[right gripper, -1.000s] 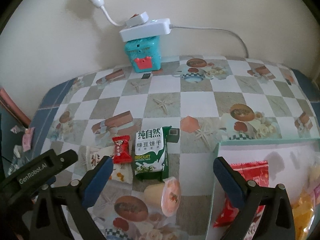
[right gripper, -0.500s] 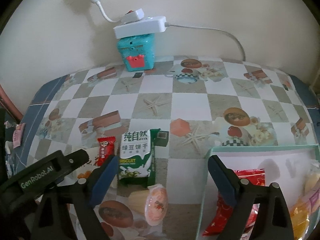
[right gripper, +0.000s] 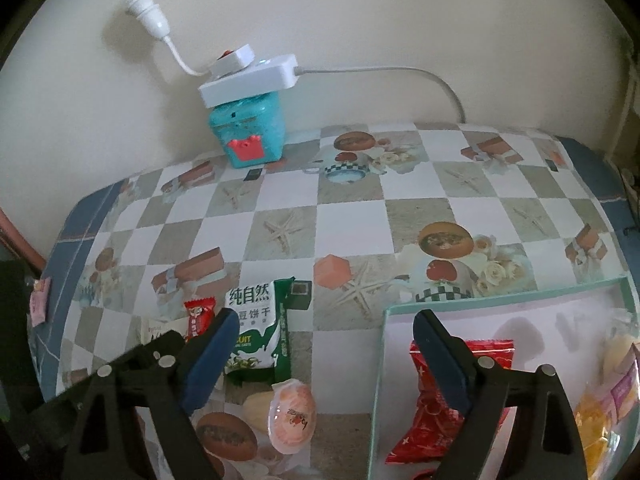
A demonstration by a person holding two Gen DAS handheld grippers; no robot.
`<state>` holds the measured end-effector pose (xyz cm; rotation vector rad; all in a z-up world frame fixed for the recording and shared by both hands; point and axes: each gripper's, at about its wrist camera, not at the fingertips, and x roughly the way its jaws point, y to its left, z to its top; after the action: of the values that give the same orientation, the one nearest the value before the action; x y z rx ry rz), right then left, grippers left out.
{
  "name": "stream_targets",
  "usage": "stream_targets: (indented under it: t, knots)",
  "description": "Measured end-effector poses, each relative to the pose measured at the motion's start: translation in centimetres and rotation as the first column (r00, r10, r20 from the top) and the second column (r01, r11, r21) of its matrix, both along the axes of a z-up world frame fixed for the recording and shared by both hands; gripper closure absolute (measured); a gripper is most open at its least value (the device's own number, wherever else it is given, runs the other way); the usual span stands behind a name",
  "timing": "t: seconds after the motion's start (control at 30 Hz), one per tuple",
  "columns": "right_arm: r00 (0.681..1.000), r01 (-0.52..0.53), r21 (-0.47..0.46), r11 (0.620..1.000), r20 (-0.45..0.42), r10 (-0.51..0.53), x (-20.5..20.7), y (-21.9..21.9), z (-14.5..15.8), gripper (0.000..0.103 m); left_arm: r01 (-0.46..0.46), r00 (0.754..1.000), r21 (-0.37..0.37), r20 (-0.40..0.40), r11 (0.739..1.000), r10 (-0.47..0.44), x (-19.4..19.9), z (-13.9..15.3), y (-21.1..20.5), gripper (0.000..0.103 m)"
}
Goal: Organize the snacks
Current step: 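Reach the right tool to the green-white biscuit carton while the left tool approaches the red candy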
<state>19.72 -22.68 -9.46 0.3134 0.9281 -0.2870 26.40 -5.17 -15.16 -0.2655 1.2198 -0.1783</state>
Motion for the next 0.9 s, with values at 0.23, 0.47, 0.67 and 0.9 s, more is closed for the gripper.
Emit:
stream_targets:
  t: [0.23,0.47,0.67,0.9]
  knots:
    - [1.0,0.008,0.015,1.0,-0.009,-0.008,0.0,-0.2,-0.3,0.012,0.059,0.998,0.096,0.023,0.994,-0.061,-0.4,-0.2,-1.7,0.012]
    - [1.0,0.003,0.021,1.0,-0.013,-0.003,0.0,-0.1,-0.7,0.012,0.061,0.997,0.158,0.033,0.986,-0.067,-0.6,-0.3,-1.7,0.012]
    - [1.0,-0.03,0.007,1.0,-0.01,0.03,0.2,0.9,-0.8,0.015,0.038,0.999,0.16,0.007,0.986,-0.039,-0.2,-0.2,1.1,0.012]
    - [0.995,-0.101,-0.037,0.994,0.003,0.102,0.9,3.4,-0.5,0.022,-0.017,1.0,0.179,-0.014,0.984,0.019,-0.2,-0.1,5.7,0.012]
